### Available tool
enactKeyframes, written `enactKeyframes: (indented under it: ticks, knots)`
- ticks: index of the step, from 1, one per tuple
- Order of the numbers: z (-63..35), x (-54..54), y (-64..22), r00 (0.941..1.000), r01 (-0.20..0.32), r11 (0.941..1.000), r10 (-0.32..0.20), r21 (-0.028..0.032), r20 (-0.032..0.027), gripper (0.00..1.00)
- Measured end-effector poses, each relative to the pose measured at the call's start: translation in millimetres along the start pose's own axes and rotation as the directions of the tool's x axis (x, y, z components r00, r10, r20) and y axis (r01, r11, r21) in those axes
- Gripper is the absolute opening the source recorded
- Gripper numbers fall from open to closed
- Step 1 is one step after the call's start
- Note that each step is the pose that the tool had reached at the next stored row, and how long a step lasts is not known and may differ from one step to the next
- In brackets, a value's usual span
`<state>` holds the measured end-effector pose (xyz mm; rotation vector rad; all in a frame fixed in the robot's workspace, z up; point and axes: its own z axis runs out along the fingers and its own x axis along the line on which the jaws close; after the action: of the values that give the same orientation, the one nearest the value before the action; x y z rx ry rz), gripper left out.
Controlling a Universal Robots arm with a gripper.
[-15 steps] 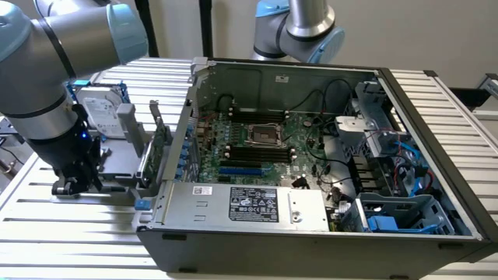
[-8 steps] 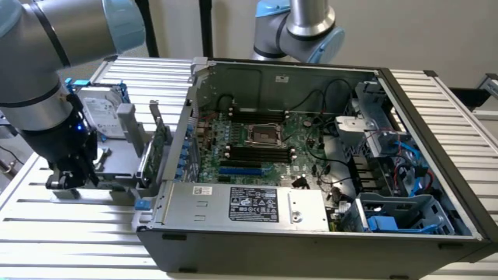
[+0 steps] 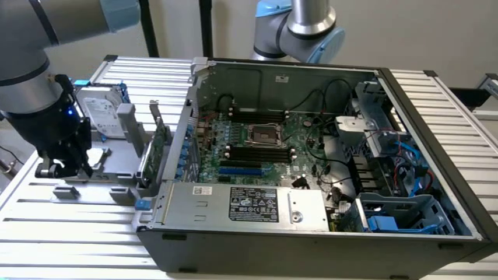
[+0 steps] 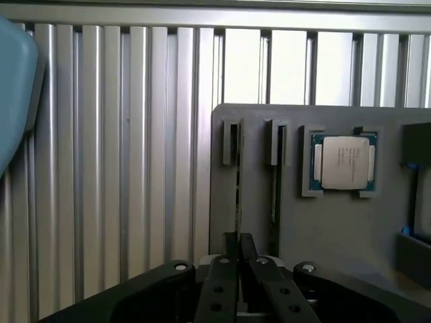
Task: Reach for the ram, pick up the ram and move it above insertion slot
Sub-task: 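Pick up the ram and move it above insertion slot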
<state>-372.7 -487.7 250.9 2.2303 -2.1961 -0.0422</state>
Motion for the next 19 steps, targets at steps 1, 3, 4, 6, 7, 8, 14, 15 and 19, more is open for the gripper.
enactKeyframes:
  ticks: [1,3,4,6,7,8,14,15,19]
  knots:
    - [-3.5,-0.1,0.1,1.0000,0.001,1.0000,-0.001,0.0001,0.0002,0.13]
    - [-9.3,-0.1,-0.2,1.0000,0.005,1.0000,-0.005,0.0007,0.0011,0.13]
    - [-11.6,-0.1,-0.5,1.0000,0.008,1.0000,-0.008,0.0011,0.0017,0.13]
    - [-16.2,-0.2,-1.4,0.9999,0.013,0.9999,-0.013,0.0019,0.0025,0.13]
    - [-18.6,-0.2,-1.9,0.9999,0.016,0.9999,-0.016,0.0024,0.0030,0.13]
    - [-21.2,-0.2,-2.5,0.9998,0.019,0.9998,-0.019,0.0027,0.0036,0.13]
    - [-40.7,-0.3,-8.4,0.9995,0.031,0.9995,-0.031,0.0029,0.0078,0.13]
    - [-44.5,-0.4,-9.9,0.9995,0.032,0.9995,-0.032,0.0028,0.0083,0.13]
    - [-60.7,-0.5,-16.9,0.9993,0.036,0.9994,-0.036,0.0029,0.0096,0.13]
